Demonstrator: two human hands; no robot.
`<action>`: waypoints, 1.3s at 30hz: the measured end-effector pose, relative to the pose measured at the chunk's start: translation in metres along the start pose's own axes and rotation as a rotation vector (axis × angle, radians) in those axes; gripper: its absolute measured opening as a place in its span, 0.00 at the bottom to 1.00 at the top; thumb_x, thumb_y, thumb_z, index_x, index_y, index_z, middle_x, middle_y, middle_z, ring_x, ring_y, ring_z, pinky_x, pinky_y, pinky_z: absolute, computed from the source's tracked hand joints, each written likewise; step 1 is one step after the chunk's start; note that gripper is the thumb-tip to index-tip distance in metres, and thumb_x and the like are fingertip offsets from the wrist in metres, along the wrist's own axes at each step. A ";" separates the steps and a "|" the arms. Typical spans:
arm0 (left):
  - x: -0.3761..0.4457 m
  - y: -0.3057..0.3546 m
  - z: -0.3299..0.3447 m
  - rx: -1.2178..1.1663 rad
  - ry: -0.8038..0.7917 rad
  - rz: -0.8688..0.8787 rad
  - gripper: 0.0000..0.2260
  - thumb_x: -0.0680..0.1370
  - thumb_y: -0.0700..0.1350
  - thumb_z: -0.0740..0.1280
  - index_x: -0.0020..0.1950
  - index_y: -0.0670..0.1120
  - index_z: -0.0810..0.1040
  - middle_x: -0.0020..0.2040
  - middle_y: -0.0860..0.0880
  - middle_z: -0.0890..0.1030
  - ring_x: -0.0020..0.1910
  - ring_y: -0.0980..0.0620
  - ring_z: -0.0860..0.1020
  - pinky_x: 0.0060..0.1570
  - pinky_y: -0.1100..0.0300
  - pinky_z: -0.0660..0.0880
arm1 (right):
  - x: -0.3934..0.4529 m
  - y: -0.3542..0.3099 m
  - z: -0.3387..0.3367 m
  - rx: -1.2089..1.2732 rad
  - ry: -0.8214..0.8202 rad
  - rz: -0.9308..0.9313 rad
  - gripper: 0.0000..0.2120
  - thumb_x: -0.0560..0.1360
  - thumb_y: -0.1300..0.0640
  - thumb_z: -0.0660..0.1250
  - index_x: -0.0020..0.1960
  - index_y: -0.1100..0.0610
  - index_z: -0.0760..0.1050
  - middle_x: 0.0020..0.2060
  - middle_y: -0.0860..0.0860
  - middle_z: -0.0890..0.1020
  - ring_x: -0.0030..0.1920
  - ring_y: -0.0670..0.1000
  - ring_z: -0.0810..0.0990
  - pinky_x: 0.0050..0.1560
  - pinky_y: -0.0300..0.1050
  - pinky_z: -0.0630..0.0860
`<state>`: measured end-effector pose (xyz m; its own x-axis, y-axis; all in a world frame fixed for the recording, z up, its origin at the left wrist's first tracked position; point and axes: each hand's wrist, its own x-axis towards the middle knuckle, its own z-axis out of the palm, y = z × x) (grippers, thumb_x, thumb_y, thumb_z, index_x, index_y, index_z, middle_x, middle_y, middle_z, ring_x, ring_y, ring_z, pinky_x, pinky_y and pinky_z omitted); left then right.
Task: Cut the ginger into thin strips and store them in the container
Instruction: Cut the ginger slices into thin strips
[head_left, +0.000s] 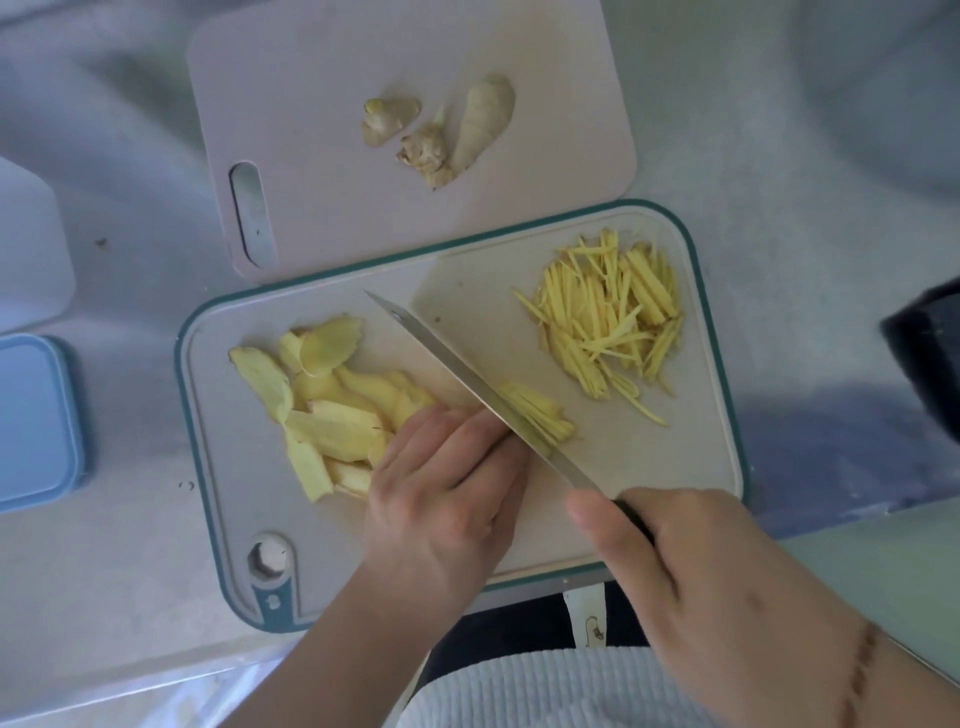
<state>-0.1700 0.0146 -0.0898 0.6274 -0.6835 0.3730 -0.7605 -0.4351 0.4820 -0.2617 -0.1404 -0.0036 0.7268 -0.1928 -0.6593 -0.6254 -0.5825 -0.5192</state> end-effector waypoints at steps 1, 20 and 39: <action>0.000 0.000 -0.001 0.005 -0.001 0.001 0.08 0.80 0.36 0.69 0.43 0.40 0.87 0.46 0.47 0.85 0.46 0.48 0.82 0.51 0.55 0.78 | -0.007 0.002 0.000 0.008 -0.003 0.014 0.37 0.66 0.23 0.35 0.31 0.51 0.68 0.27 0.44 0.75 0.31 0.45 0.73 0.29 0.40 0.64; 0.001 -0.002 0.000 0.011 -0.008 0.029 0.12 0.81 0.32 0.64 0.43 0.38 0.85 0.45 0.45 0.85 0.47 0.45 0.81 0.51 0.55 0.76 | 0.007 -0.003 0.013 0.054 0.009 -0.010 0.35 0.69 0.25 0.35 0.27 0.53 0.59 0.23 0.44 0.71 0.27 0.47 0.69 0.30 0.38 0.67; 0.000 -0.001 -0.005 0.051 -0.008 0.000 0.09 0.79 0.33 0.68 0.42 0.38 0.85 0.44 0.45 0.84 0.45 0.46 0.81 0.52 0.58 0.77 | -0.010 0.001 0.015 0.046 0.038 0.041 0.38 0.63 0.21 0.35 0.27 0.54 0.62 0.28 0.42 0.75 0.32 0.46 0.73 0.32 0.39 0.67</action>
<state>-0.1687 0.0184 -0.0862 0.6264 -0.6878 0.3668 -0.7680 -0.4642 0.4412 -0.2740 -0.1270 -0.0061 0.7099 -0.2462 -0.6599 -0.6667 -0.5368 -0.5170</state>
